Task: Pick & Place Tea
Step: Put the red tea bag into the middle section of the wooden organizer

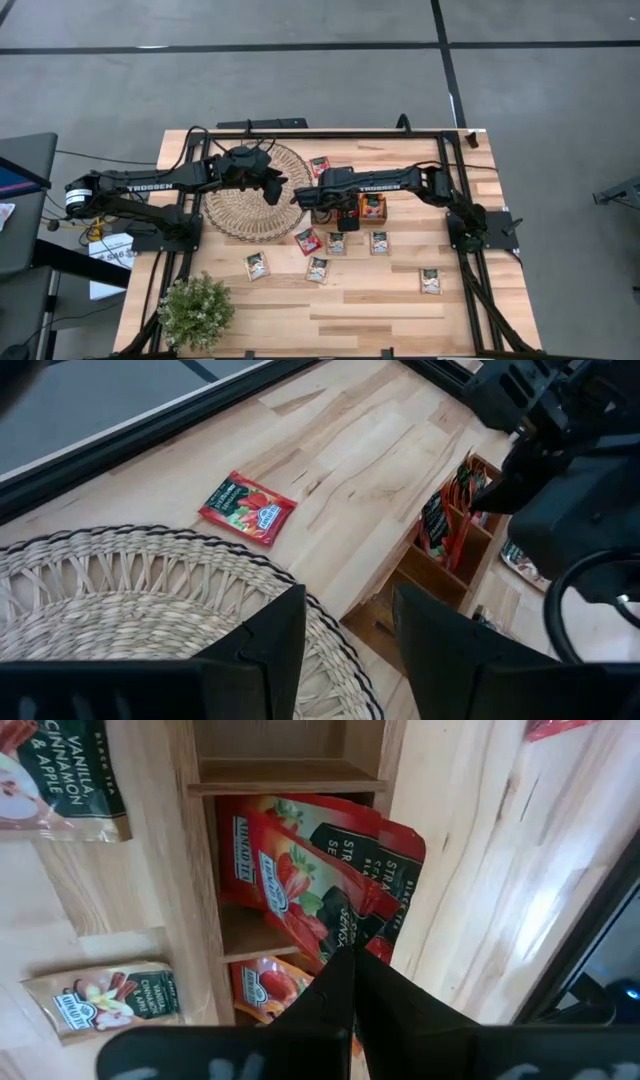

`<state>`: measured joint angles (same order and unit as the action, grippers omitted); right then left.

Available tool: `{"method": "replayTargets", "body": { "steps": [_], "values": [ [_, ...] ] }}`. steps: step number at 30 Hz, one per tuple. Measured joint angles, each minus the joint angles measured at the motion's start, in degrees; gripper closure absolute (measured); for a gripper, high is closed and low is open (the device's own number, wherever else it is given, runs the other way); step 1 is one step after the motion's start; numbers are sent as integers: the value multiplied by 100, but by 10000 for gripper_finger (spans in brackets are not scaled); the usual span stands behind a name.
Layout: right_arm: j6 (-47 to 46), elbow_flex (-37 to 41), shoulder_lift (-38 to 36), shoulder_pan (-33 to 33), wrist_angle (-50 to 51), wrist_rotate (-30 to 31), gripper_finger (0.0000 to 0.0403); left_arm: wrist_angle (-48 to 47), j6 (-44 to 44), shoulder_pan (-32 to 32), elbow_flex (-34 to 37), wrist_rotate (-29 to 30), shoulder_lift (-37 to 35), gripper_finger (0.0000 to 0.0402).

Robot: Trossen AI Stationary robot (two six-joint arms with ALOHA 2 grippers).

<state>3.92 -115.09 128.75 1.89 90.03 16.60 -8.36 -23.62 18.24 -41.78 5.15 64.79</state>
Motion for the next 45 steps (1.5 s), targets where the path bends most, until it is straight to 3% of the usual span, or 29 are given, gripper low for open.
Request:
{"method": "replayTargets", "body": {
  "steps": [11,23,27,31,37,45],
  "values": [
    [-90,2,0,11,-1,-2,397,4,7,0,0,0,0,259],
    [-48,2,0,11,-1,21,298,7,22,0,0,0,0,259],
    [-86,-5,-92,13,-3,493,286,29,417,0,0,0,0,259],
    [87,-14,-551,47,-2,882,285,133,775,0,0,2,0,259],
    [-57,43,-1465,393,-81,883,285,645,1036,0,-2,-256,122,259],
    [-242,1132,-3127,1214,-1006,816,284,1222,1027,0,-4,-951,1106,259]
  ]
}}
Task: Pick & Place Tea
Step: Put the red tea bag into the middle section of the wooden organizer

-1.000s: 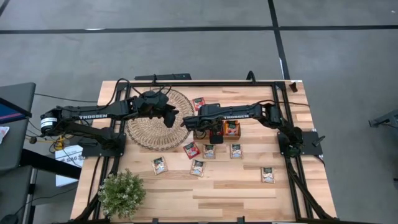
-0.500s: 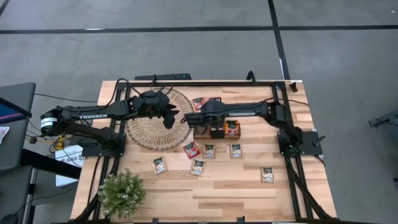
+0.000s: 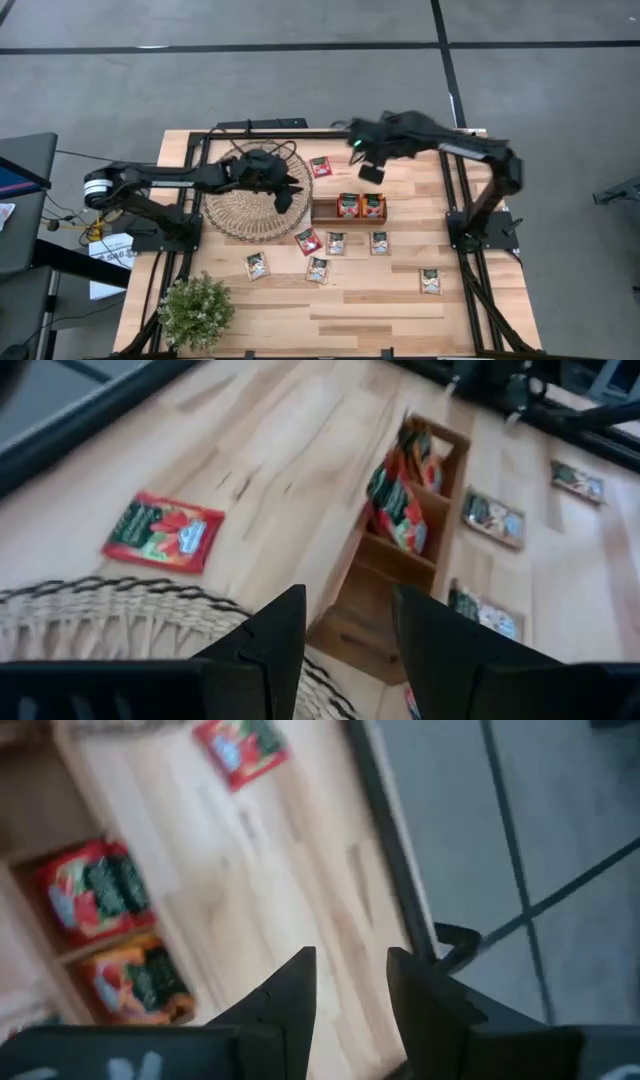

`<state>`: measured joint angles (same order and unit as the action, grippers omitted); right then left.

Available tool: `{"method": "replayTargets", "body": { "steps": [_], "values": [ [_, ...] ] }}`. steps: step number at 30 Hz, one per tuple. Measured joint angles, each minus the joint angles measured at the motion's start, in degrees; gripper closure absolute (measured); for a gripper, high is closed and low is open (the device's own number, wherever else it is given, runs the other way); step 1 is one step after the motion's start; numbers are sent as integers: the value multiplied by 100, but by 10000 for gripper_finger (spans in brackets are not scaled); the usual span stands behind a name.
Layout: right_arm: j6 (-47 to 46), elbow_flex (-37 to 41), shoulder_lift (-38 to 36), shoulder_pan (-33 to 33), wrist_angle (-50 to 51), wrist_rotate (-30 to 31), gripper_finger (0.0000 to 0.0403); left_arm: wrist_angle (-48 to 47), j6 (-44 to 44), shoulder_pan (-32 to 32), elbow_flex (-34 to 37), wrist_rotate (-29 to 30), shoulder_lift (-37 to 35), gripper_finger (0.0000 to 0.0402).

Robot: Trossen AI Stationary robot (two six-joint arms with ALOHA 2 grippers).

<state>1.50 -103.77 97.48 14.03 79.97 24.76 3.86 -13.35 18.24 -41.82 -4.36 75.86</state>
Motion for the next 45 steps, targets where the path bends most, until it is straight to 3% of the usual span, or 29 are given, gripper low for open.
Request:
{"method": "replayTargets", "body": {
  "steps": [9,16,21,34,39,45],
  "values": [
    [60,2090,-1955,975,-1775,-1022,284,-186,-4,61,-881,9,754,259],
    [-31,3805,-3235,1460,-3436,-2047,284,-1240,523,278,-2341,114,1686,259],
    [-255,4682,-3922,1627,-4365,-2444,284,-2212,702,594,-3536,203,2554,259],
    [-304,5838,-5091,2128,-5778,-3603,284,-4860,754,1368,-6059,10,4599,259],
    [-411,6166,-5385,2361,-6173,-4272,284,-5091,771,1399,-6443,-136,4997,259],
    [-514,6293,-5556,2430,-6257,-4437,284,-5095,772,1403,-6531,-90,5088,259]
  ]
}}
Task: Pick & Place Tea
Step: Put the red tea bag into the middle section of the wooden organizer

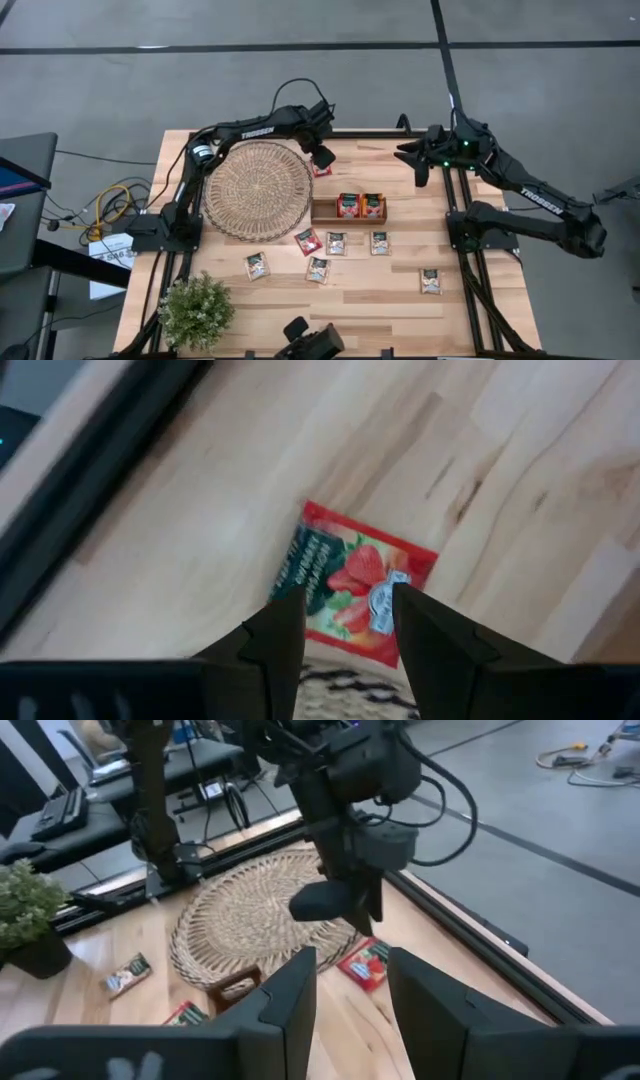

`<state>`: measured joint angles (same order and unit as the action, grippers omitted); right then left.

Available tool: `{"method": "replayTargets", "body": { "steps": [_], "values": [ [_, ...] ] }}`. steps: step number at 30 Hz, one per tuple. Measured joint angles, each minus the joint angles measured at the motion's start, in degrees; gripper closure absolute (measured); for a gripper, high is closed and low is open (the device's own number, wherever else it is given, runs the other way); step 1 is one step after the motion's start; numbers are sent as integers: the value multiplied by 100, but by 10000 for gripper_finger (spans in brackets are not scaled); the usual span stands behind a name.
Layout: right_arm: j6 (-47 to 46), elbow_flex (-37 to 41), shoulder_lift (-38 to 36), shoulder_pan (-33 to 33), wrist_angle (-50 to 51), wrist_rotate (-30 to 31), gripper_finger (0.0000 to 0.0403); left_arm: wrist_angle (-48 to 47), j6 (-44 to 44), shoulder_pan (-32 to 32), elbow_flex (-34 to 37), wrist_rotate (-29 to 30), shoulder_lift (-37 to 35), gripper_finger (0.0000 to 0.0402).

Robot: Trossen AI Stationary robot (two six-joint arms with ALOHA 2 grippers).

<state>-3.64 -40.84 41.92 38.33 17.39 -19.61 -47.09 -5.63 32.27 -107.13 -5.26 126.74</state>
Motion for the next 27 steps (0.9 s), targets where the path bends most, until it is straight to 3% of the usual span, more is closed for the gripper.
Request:
{"method": "replayTargets", "body": {
  "steps": [14,27],
  "values": [
    [0,0,1,-4,7,-241,284,36,-343,310,-7,142,285,259],
    [-70,-1,5,-4,8,-267,284,79,-48,177,0,113,376,259]
  ]
}}
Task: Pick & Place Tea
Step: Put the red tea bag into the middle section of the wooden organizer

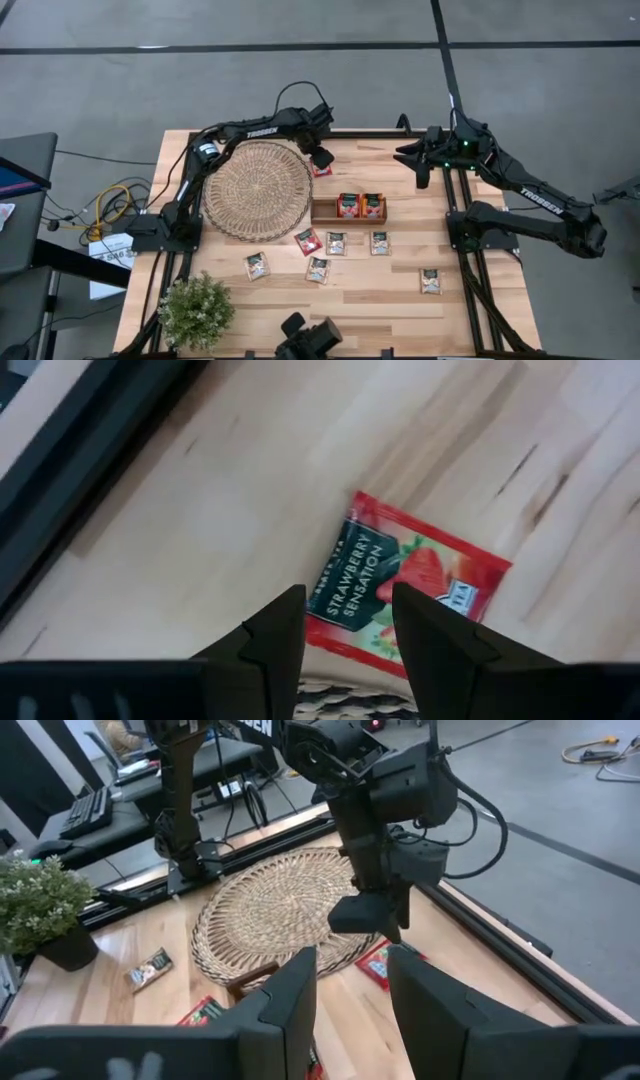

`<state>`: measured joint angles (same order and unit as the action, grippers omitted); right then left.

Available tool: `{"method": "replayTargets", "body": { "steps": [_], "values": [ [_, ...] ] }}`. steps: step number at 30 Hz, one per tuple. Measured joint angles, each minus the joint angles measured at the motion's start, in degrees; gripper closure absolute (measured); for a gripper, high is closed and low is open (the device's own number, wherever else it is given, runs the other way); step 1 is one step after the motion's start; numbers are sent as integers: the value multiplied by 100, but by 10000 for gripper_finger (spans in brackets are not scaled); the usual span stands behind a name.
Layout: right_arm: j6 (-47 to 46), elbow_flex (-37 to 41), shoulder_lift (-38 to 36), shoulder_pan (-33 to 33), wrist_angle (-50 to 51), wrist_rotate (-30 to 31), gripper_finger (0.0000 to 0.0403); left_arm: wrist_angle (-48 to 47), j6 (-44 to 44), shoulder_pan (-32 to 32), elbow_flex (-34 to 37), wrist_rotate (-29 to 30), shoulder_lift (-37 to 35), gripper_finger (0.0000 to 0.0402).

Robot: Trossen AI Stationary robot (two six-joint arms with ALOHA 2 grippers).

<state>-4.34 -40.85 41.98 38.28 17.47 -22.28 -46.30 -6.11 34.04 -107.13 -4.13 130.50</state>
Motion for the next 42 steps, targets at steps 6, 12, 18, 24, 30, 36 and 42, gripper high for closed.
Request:
{"method": "replayTargets", "body": {
  "steps": [6,12,18,24,30,36,42],
  "values": [
    [-67,-1,0,0,0,-28,284,101,26,9,-2,134,76,259],
    [-126,-1,0,0,0,-33,284,67,7,14,2,-19,197,263],
    [-129,-1,0,2,-4,-33,284,34,-22,31,-2,-130,190,290],
    [-165,-1,0,2,-4,-35,284,-13,155,28,-2,-279,190,314],
    [-234,-1,0,2,-2,-50,284,-32,179,24,-2,-304,190,316],
    [-273,-3,0,0,-1,-186,284,-109,-63,57,-2,-321,190,316],
    [-279,-3,0,7,0,-192,284,-184,-450,169,-179,-659,184,316]
  ]
}}
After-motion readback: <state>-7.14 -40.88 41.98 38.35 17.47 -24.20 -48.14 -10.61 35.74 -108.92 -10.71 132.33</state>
